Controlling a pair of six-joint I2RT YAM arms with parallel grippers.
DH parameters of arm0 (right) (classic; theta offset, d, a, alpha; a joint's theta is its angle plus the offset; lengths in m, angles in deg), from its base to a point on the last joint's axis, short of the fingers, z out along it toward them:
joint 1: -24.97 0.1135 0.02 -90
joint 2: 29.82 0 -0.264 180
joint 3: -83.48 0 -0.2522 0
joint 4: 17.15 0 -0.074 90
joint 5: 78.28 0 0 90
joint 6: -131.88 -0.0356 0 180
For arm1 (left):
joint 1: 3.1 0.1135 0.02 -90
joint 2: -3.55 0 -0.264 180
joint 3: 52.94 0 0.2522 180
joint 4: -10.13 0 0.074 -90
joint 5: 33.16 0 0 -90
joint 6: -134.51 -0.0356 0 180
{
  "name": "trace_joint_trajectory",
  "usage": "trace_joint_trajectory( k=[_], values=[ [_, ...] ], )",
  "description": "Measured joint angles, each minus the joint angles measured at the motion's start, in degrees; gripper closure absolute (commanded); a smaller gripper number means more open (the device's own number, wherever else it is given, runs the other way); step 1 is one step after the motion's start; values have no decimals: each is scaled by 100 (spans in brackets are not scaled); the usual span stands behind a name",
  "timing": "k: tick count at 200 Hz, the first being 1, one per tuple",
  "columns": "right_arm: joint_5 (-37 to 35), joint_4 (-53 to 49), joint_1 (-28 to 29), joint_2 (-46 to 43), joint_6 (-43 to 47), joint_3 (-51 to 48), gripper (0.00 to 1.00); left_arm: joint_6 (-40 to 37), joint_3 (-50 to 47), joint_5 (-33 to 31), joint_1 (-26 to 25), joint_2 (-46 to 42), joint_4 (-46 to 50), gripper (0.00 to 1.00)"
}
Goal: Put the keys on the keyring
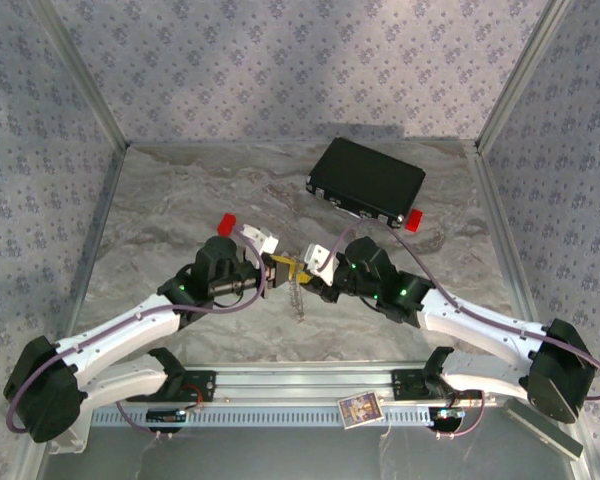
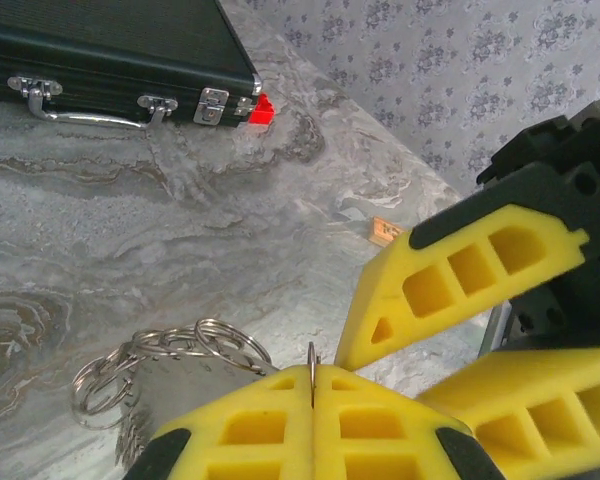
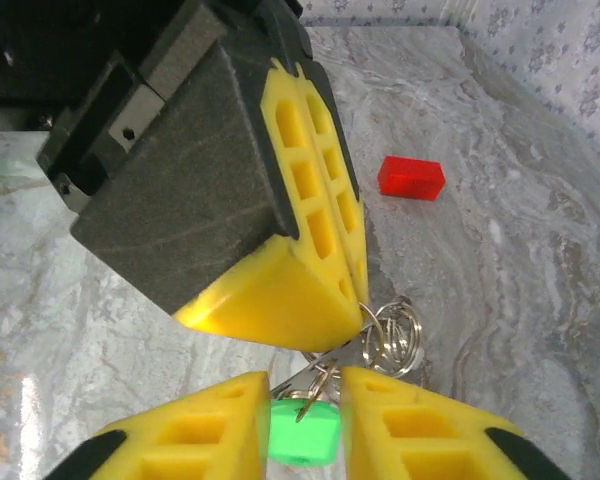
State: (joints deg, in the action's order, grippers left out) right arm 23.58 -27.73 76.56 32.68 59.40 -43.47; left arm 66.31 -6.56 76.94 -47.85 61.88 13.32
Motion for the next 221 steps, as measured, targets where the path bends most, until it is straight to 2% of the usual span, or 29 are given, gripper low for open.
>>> trace_joint_trajectory(
  k=[33,87,118,170,221],
  values=[
    [297,-289,-247,-243,26,0,59,-579,-201,9,0,-116,-232,100],
    [970,-291,-872,-498,-256,-28,75,-1759,-411,365,0,-256,-549,100],
    [1228,-181,-868,-448,-315,-59,76,-2315,-507,584,0,-348,-756,100],
    [1419,-37,-702,-151,-313,-59,76,-2629,-509,839,0,-317,-1067,100],
    [1556,52,-664,-118,-308,-72,83,-2653,-509,909,0,-223,-1145,100]
  ],
)
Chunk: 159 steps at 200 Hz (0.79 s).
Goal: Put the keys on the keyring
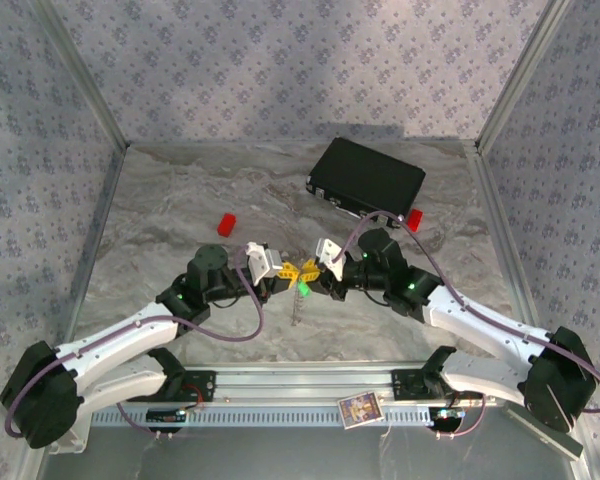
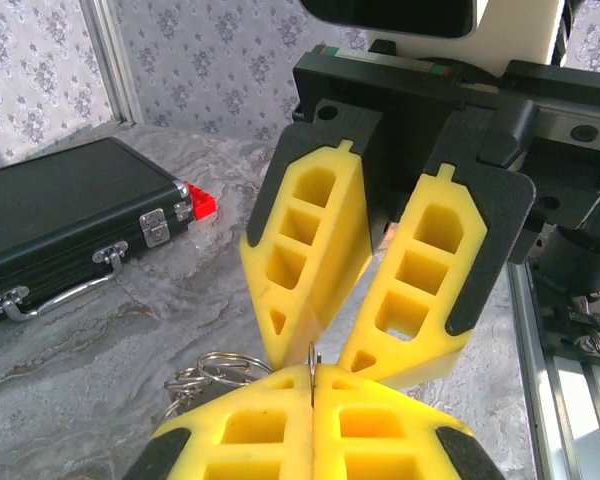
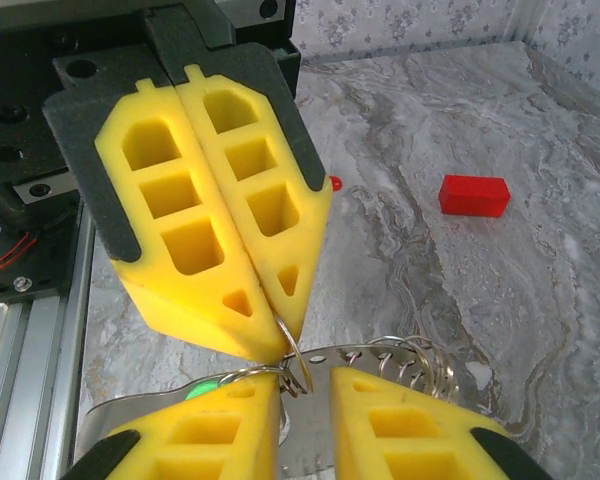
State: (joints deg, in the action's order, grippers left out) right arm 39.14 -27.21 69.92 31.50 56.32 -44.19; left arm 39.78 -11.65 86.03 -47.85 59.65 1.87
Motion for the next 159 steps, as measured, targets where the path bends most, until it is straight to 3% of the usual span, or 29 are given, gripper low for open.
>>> trace_joint_trajectory(
  k=[41,137,159],
  values=[
    [94,15,-31,-24,37,-20,93,-28,-2,20,0,0,-57,100],
    [481,35,-138,-24,13,-24,91,-37,-87,192,2,2,-293,100],
    [549,46,-170,-24,-59,-24,100,-35,-111,240,13,44,-404,100]
  ],
)
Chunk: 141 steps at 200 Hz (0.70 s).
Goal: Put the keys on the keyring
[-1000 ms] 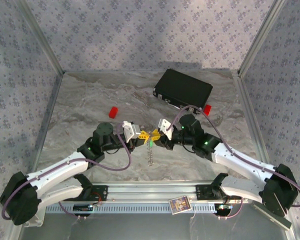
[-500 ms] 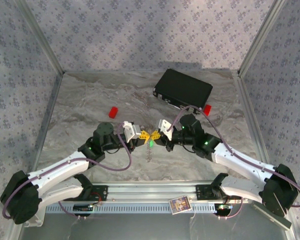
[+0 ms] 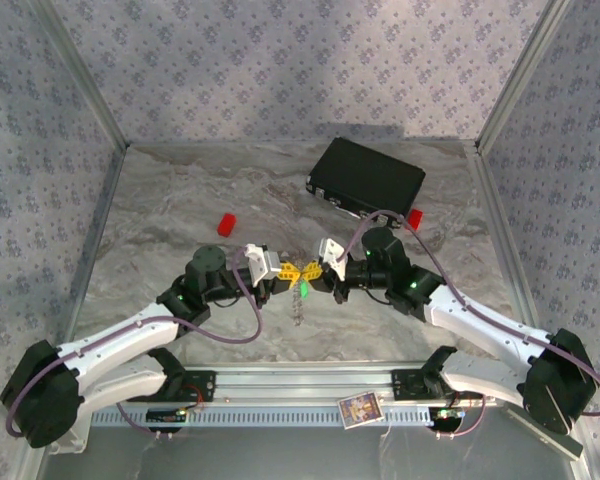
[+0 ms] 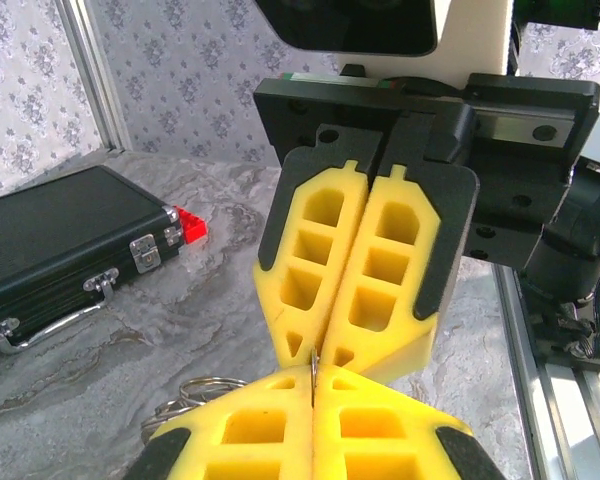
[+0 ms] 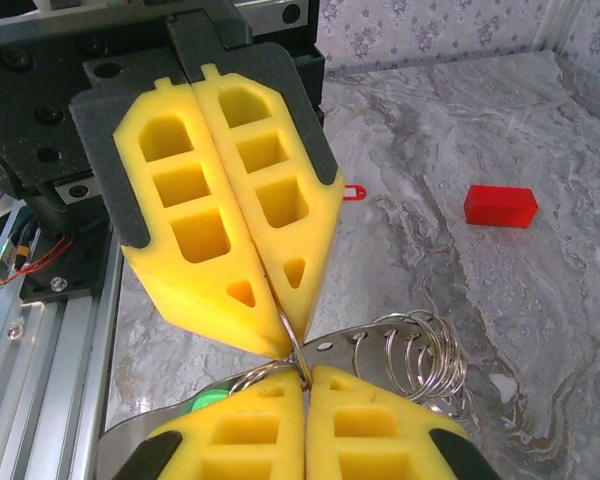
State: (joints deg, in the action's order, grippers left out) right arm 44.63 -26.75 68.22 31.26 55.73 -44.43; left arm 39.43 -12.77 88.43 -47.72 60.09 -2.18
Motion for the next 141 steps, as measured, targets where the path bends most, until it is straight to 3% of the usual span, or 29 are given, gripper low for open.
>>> trace_joint_trajectory(
  k=[10,29,57,118,141],
  values=[
    [17,-4,-11,0,28,0,100,-2,0,13,0,26,-37,97],
    [66,-15,-26,0,37,0,100,-2,0,9,-2,33,-42,79],
    [101,-385,-9,2,234,70,100,-107,28,-66,-13,50,302,78],
    [-22,-1965,28,363,992,1049,100,-455,400,-136,-17,96,1443,100],
    [-57,-2245,52,472,1130,1211,100,-498,428,-105,-17,96,1591,100]
  ],
)
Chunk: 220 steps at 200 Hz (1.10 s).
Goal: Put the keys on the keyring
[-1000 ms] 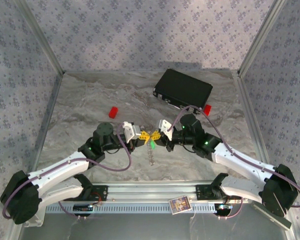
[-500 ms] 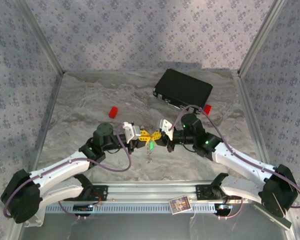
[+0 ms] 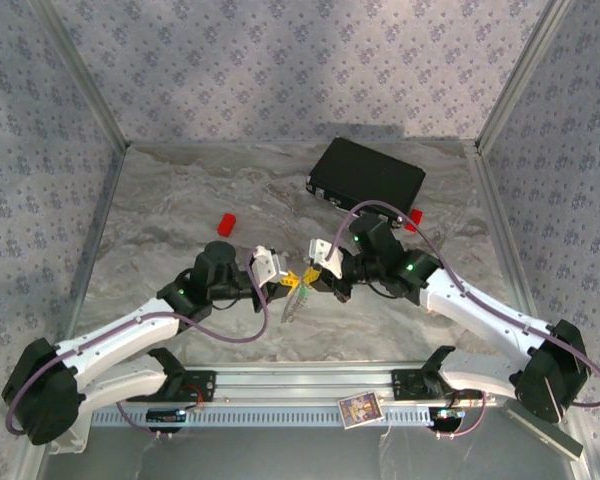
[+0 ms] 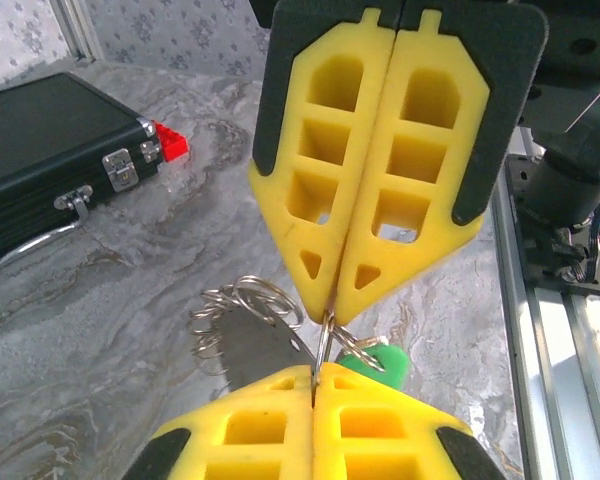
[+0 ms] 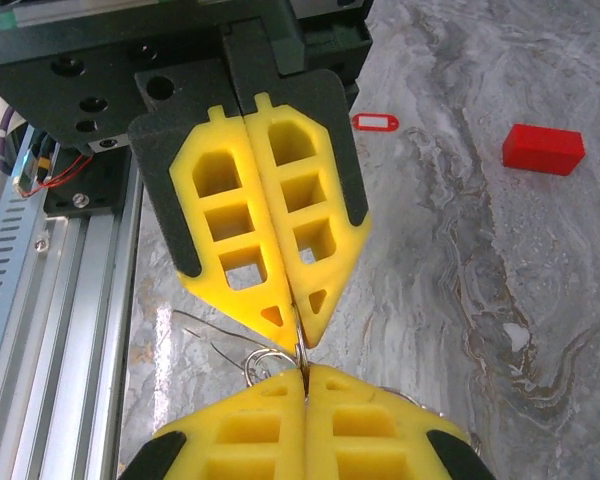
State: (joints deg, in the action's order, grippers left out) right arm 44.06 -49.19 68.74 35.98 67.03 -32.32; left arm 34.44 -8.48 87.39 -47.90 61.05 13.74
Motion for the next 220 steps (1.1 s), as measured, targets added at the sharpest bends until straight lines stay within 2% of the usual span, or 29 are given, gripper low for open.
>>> trace_joint_trajectory(
  k=[9,20,41,60,115,163,187,220],
  values=[
    [-4,-24,9,20,7,13,100,0,2,13,0,0,26,100],
    [-24,-24,13,31,-2,13,93,2,2,15,0,0,50,100],
    [-63,26,13,31,-74,11,67,20,2,11,0,-2,15,100],
    [-111,188,13,-35,-212,-61,62,57,-11,-13,0,-11,-59,100],
    [-334,680,-2,-490,-686,-695,59,199,-326,-42,0,-74,-396,100],
    [-455,1012,79,-461,-925,-1014,60,251,-402,-55,0,-83,-608,100],
    [-452,1174,151,-348,-951,-1016,66,264,-402,-55,0,-83,-662,100],
    [-446,1274,177,-289,-962,-1016,82,269,-402,-57,0,-83,-667,100]
  ],
)
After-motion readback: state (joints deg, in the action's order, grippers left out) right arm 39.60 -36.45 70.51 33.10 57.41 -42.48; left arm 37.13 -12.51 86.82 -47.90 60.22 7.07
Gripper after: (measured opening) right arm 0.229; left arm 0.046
